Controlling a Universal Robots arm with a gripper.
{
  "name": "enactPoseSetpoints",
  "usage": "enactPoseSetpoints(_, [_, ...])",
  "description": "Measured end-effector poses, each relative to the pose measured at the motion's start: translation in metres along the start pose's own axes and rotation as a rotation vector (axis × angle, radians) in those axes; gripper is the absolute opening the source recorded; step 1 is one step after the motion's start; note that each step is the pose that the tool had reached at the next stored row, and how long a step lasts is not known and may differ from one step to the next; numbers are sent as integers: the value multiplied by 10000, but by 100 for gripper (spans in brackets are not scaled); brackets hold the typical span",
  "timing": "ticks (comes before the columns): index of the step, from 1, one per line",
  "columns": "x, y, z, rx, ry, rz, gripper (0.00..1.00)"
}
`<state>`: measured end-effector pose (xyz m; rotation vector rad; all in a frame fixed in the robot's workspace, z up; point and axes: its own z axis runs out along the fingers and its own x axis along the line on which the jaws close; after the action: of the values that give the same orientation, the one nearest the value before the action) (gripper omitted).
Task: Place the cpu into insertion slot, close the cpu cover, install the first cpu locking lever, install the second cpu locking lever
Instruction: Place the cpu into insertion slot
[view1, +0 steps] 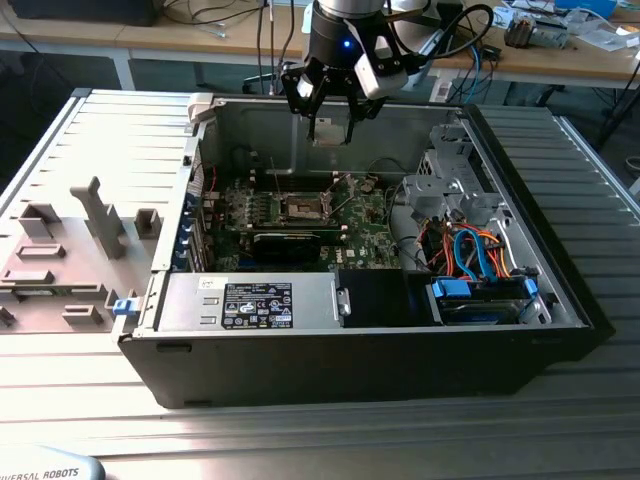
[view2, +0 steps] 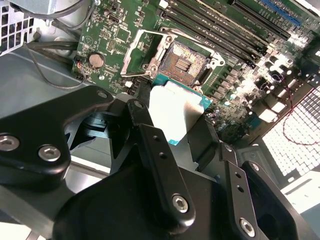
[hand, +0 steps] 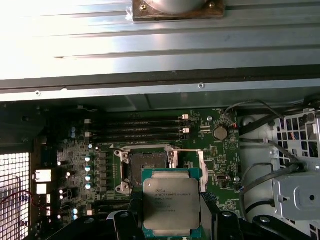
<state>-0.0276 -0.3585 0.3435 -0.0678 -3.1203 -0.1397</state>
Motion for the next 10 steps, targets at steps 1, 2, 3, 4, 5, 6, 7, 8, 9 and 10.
enactPoseSetpoints(1, [0, 0, 1, 0, -1, 5, 54])
enactPoseSetpoints(2, [0, 0, 1, -1, -2, 12, 54])
enactPoseSetpoints(3, [0, 0, 2, -1, -2, 17, 54])
enactPoseSetpoints(4, [0, 0, 2, 0, -2, 24, 54])
enactPoseSetpoints(5, [0, 0, 3, -1, -3, 24, 54])
enactPoseSetpoints(6, [0, -1, 3, -1, -3, 25, 54])
enactPoseSetpoints(7, [0, -1, 4, -4, -3, 25, 54])
enactPoseSetpoints(8, [0, -1, 4, -9, -4, 26, 54])
enactPoseSetpoints(9, [0, -1, 5, -10, -3, 26, 54])
enactPoseSetpoints(10, [0, -1, 4, -9, -3, 27, 54])
